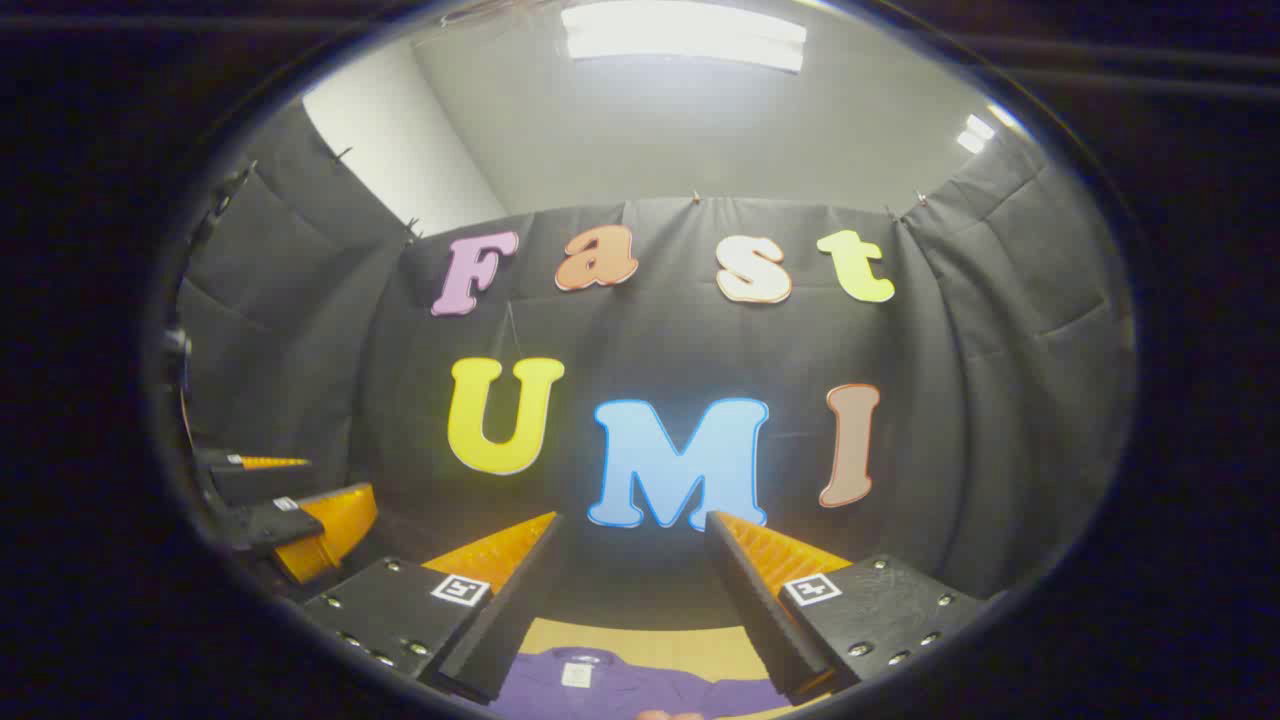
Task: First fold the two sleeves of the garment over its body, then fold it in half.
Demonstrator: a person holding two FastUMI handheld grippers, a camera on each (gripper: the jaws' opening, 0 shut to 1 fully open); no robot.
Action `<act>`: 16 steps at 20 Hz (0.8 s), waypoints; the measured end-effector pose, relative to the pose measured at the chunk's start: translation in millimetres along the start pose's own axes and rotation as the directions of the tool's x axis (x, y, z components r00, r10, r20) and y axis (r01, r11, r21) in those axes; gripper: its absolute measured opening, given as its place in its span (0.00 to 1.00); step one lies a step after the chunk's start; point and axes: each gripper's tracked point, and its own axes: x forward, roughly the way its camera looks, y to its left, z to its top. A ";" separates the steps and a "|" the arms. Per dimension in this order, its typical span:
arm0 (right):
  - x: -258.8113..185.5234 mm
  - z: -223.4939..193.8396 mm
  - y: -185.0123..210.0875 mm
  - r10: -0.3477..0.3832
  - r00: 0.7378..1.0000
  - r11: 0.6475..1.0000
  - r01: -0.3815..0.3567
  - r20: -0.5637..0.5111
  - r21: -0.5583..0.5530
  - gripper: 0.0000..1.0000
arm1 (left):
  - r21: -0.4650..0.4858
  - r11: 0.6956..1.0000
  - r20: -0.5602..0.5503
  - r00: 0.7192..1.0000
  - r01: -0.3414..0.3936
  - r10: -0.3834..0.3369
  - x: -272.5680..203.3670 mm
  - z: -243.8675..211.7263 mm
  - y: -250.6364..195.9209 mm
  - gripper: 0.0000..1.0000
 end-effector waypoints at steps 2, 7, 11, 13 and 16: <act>1.6 -9.9 -8.8 -0.008 1.000 1.000 0.008 -0.014 0.006 0.91 | -0.002 1.000 -0.011 1.000 0.010 -0.010 -0.7 -3.6 -5.9 0.95; 2.2 -21.6 -29.4 -0.042 0.998 0.999 0.042 -0.040 0.006 0.91 | -0.010 1.000 -0.032 0.999 0.017 -0.018 -0.1 -7.0 -13.7 0.95; 0.5 -25.2 -32.4 -0.045 0.998 0.999 0.046 -0.048 0.010 0.91 | -0.022 0.999 -0.052 0.998 0.028 -0.029 -1.5 -13.3 -18.8 0.92; -0.7 -27.4 -31.7 -0.043 0.998 0.999 0.043 -0.052 0.008 0.91 | -0.029 0.999 -0.063 0.998 0.029 -0.031 -2.6 -15.8 -19.2 0.95; -1.2 -34.4 -34.6 -0.045 0.996 0.999 0.047 -0.072 0.022 0.94 | -0.039 0.999 -0.077 0.997 0.027 -0.030 -2.8 -20.5 -18.5 0.94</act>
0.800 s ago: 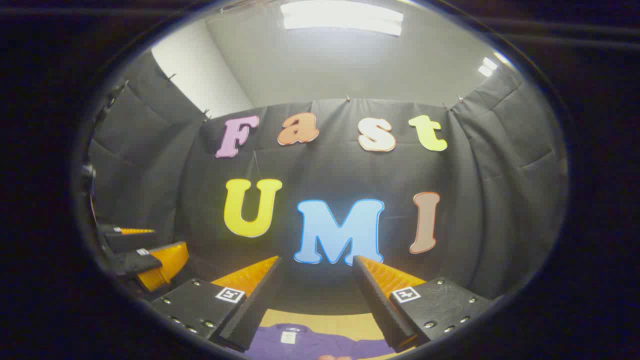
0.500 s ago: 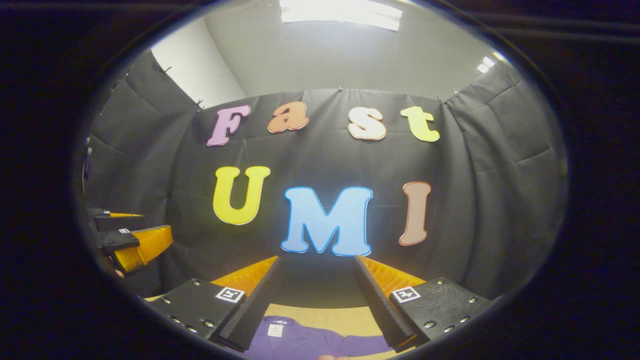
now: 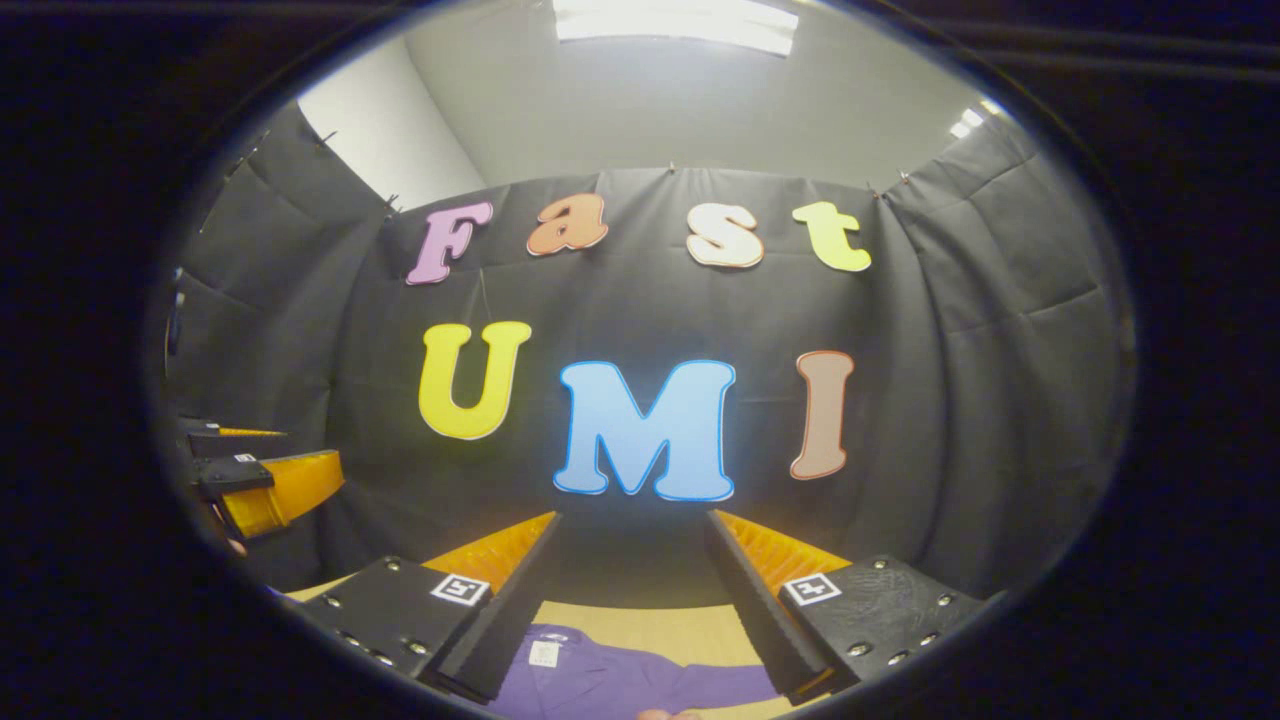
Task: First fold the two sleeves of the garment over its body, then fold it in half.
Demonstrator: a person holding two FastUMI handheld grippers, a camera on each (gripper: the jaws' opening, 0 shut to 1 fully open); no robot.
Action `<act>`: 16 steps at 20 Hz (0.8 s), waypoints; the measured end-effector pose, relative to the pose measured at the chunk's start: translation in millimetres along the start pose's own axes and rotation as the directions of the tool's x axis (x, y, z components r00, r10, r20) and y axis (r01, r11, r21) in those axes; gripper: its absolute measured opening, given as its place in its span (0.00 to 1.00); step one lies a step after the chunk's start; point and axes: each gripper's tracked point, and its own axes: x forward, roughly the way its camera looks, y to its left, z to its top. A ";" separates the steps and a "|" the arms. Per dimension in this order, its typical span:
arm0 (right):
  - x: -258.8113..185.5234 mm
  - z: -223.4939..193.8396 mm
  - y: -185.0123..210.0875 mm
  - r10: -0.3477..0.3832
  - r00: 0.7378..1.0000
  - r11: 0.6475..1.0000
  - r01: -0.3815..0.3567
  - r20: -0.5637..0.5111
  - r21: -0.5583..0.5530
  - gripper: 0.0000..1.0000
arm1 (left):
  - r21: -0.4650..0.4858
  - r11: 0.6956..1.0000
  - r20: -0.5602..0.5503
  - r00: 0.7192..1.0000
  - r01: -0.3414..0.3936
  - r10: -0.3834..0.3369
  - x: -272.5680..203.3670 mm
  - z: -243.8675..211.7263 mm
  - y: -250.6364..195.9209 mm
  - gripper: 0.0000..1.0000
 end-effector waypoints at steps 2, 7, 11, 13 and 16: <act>0.8 -5.7 -5.4 -0.013 1.000 1.000 0.013 -0.016 0.008 0.94 | -0.001 1.000 -0.008 1.000 -0.003 0.003 -0.4 -2.6 0.7 0.94; 9.9 -31.8 -42.9 -0.089 0.994 0.996 0.090 -0.071 0.006 0.92 | 0.008 1.000 -0.025 1.000 0.002 -0.002 -1.7 -5.9 1.6 0.94; 19.1 -69.4 -90.5 -0.178 0.975 0.984 0.177 -0.132 -0.019 0.92 | 0.022 1.000 -0.042 0.999 0.014 -0.013 -1.9 -8.9 0.1 0.94; 22.2 -87.7 -115.8 -0.221 0.963 0.975 0.218 -0.153 -0.037 0.92 | 0.031 0.999 -0.047 0.999 0.016 -0.015 -3.5 -11.1 -2.3 0.94; 24.6 -118.7 -152.5 -0.272 0.942 0.962 0.266 -0.195 -0.056 0.92 | 0.037 0.999 -0.055 0.998 0.010 -0.008 -1.3 -12.4 -2.7 0.94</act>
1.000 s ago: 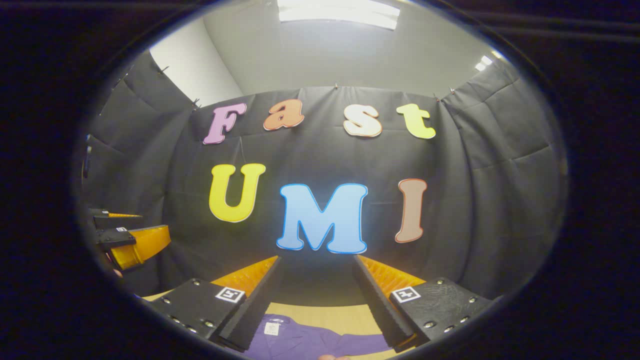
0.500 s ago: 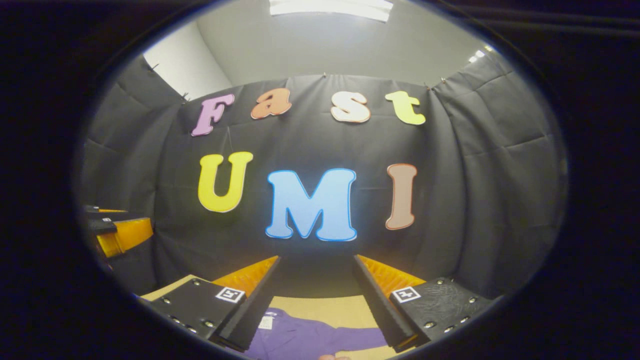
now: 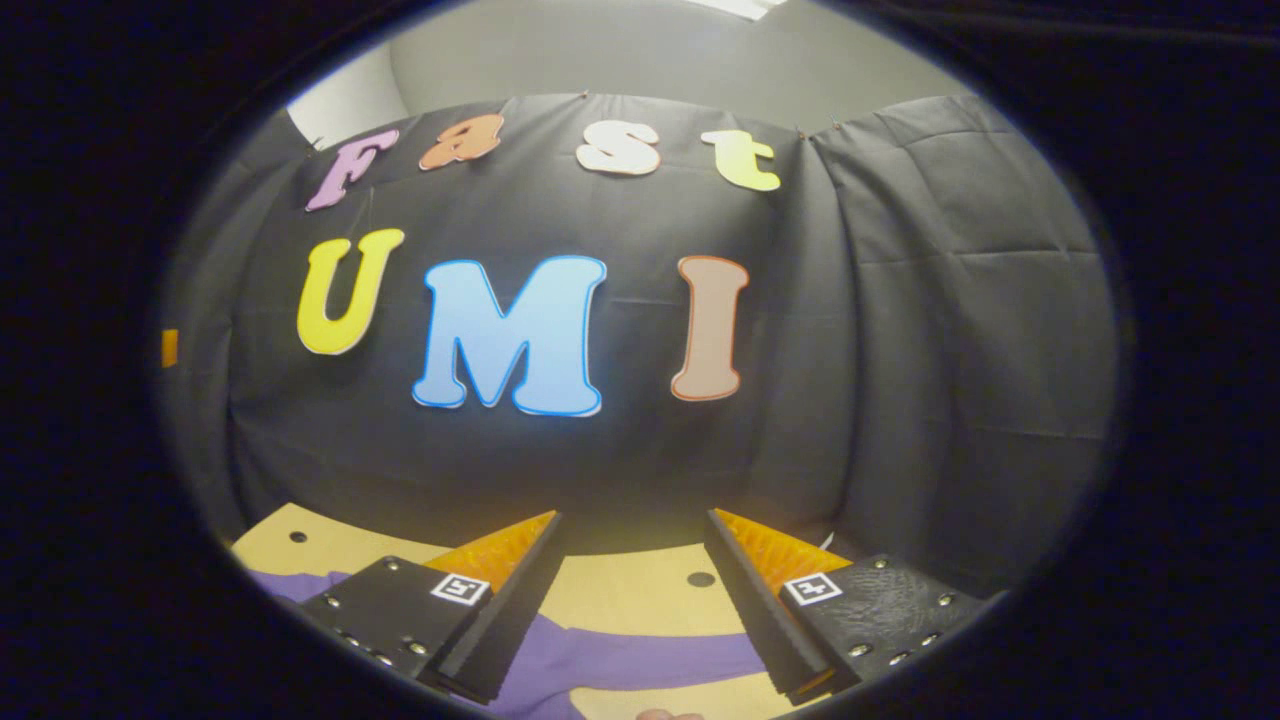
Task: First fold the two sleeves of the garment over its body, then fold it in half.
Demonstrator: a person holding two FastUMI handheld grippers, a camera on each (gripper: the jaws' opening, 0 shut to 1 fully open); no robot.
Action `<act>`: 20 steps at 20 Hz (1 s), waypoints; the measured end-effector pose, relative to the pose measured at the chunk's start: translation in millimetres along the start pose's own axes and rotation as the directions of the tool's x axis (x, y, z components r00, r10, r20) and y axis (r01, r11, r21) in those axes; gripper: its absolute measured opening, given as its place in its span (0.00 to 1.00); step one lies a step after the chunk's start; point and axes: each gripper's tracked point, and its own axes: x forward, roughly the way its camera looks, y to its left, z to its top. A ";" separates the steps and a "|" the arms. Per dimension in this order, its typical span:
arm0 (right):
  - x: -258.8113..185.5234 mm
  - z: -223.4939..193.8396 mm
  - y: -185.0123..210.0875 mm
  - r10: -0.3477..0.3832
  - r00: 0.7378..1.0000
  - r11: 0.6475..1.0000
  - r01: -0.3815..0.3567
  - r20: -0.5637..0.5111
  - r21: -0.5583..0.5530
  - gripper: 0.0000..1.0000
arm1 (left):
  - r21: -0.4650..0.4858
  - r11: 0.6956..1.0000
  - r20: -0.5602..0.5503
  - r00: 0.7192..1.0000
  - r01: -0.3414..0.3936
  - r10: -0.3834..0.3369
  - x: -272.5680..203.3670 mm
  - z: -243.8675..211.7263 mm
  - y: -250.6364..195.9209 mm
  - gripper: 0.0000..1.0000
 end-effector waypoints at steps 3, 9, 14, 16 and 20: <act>16.0 -27.1 -27.9 -0.043 0.998 0.999 0.043 -0.041 -0.005 0.92 | 0.004 1.000 -0.018 1.000 -0.010 0.010 1.6 -7.5 0.7 0.94; 48.0 -97.6 -73.6 -0.111 0.982 0.994 0.114 -0.153 0.008 0.92 | 0.022 0.999 -0.053 0.998 -0.024 0.026 4.6 -17.6 -4.7 0.94; 72.0 -171.7 -107.5 -0.150 0.943 0.987 0.161 -0.296 0.014 0.95 | 0.048 0.997 -0.057 0.997 -0.057 0.060 2.5 -17.8 -2.2 0.94; 77.3 -202.9 -123.7 -0.163 0.921 0.983 0.181 -0.353 0.018 0.94 | 0.053 0.996 -0.064 0.995 -0.070 0.073 1.2 -19.7 -0.8 0.94; 86.6 -251.5 -154.9 -0.177 0.873 0.977 0.213 -0.453 0.027 0.92 | 0.067 0.993 -0.083 0.992 -0.094 0.099 -2.5 -25.2 -0.1 0.94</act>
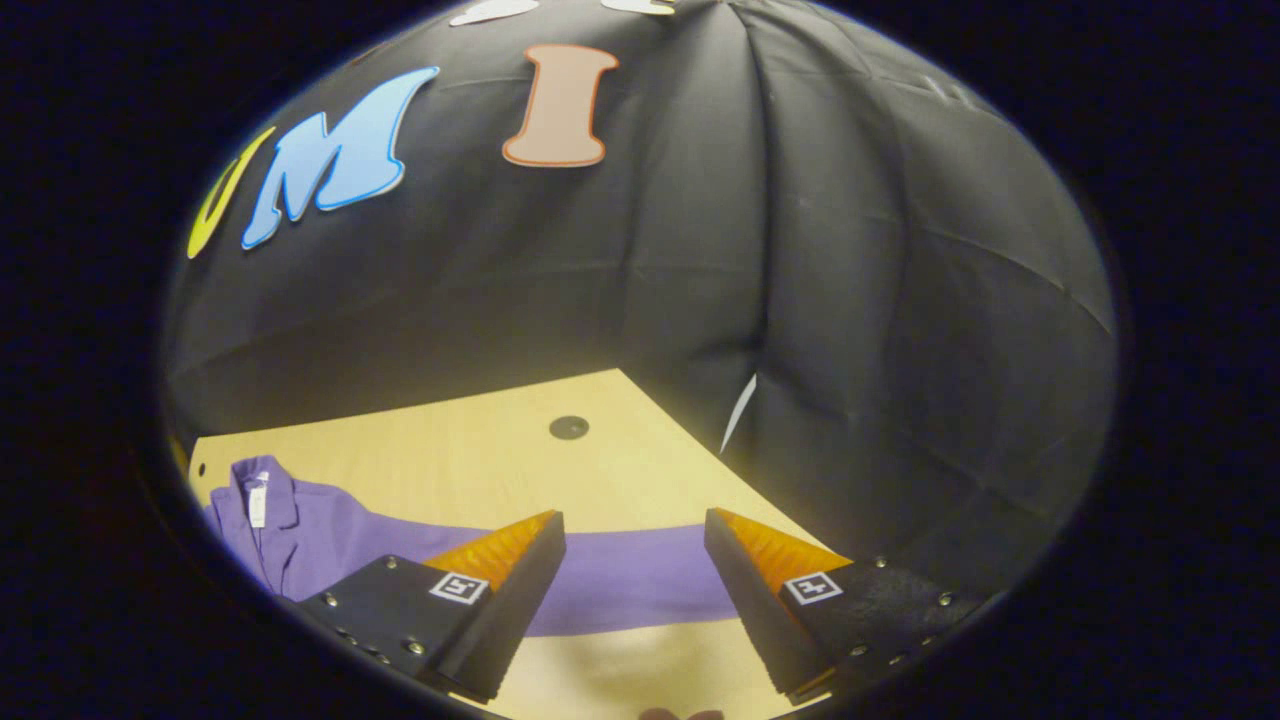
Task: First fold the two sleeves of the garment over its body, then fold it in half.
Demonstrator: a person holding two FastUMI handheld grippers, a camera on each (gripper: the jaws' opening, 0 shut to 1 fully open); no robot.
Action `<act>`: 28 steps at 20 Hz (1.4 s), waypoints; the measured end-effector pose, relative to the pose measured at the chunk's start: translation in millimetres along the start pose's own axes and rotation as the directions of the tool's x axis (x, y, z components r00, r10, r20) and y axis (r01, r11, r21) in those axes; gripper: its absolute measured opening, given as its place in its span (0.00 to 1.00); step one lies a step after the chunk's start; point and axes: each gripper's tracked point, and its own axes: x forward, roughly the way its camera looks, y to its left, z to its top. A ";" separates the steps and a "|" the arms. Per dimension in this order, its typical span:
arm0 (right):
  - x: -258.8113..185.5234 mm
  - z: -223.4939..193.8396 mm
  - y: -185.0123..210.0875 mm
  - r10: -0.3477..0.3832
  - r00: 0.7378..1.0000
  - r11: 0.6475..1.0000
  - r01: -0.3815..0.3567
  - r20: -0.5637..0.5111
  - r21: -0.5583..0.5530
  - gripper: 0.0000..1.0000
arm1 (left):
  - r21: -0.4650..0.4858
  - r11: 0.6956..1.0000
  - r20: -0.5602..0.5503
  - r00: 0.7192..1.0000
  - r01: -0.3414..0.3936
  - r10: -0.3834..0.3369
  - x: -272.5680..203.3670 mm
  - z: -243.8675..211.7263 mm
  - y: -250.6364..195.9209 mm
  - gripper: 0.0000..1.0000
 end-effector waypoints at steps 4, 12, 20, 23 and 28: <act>26.8 -29.3 -19.7 -0.010 0.995 1.000 0.011 -0.095 0.005 0.92 | 0.007 1.000 -0.015 1.000 -0.013 0.013 -5.2 -4.9 -4.4 0.95; 54.9 -81.9 -41.6 -0.030 0.968 0.999 0.033 -0.248 0.007 0.92 | -0.017 0.999 -0.055 0.998 -0.028 0.027 -9.5 -14.7 -12.6 0.95; 66.3 -113.5 -35.0 0.002 0.953 1.000 0.007 -0.303 0.029 0.97 | -0.025 0.999 -0.083 0.995 -0.048 0.046 -16.3 -21.1 -13.6 0.95; 61.9 -110.7 -36.6 0.012 0.955 0.998 0.008 -0.296 0.067 0.96 | -0.035 0.998 -0.091 0.995 -0.047 0.043 -18.0 -22.8 -16.3 0.95; 61.5 -111.2 -26.1 0.029 0.957 0.998 -0.011 -0.290 0.065 0.81 | -0.046 0.998 -0.094 0.994 -0.052 0.048 -24.1 -21.1 -15.3 0.95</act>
